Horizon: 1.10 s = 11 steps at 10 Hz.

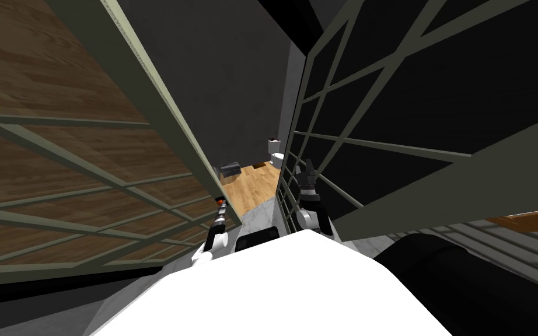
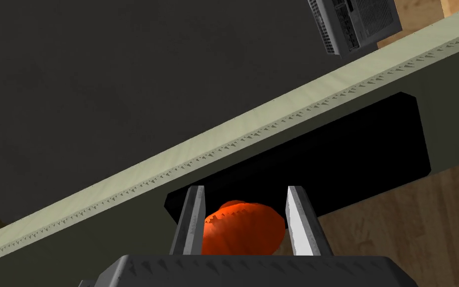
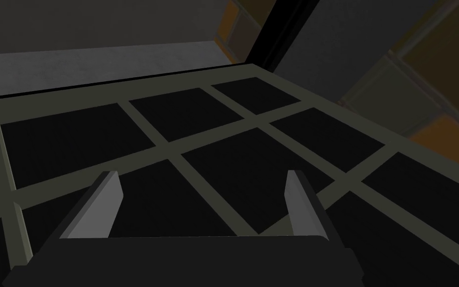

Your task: Pull the door open

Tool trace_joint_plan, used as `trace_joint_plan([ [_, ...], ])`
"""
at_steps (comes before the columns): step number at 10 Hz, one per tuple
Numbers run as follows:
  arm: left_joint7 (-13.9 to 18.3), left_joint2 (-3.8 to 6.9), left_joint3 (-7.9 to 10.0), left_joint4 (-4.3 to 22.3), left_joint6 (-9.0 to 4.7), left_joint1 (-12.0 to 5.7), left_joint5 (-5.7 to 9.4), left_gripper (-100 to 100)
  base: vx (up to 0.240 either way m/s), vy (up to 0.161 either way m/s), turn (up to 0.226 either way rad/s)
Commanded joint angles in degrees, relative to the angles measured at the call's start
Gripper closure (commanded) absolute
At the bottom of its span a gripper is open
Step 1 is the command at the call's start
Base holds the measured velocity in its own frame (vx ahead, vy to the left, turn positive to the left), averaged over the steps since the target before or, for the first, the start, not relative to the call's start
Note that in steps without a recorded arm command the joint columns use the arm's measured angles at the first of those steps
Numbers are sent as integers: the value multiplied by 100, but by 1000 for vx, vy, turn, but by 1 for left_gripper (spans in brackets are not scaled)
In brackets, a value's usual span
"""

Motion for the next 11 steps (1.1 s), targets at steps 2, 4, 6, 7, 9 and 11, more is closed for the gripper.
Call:
trace_joint_plan([
  [2,406,119,85,15,-117,-13,115,100,-19,2,-28],
  [4,644,130,73,17,-124,-12,160,100,-46,13,-58],
  [6,881,141,61,20,-131,-11,205,100,-22,12,-37],
  [7,1113,152,50,22,-138,-10,251,100,-12,-4,-50],
  [9,1357,162,37,24,-145,-9,297,100,-22,8,-40],
  [11,1595,172,25,27,-152,-8,343,100,-22,3,-33],
])
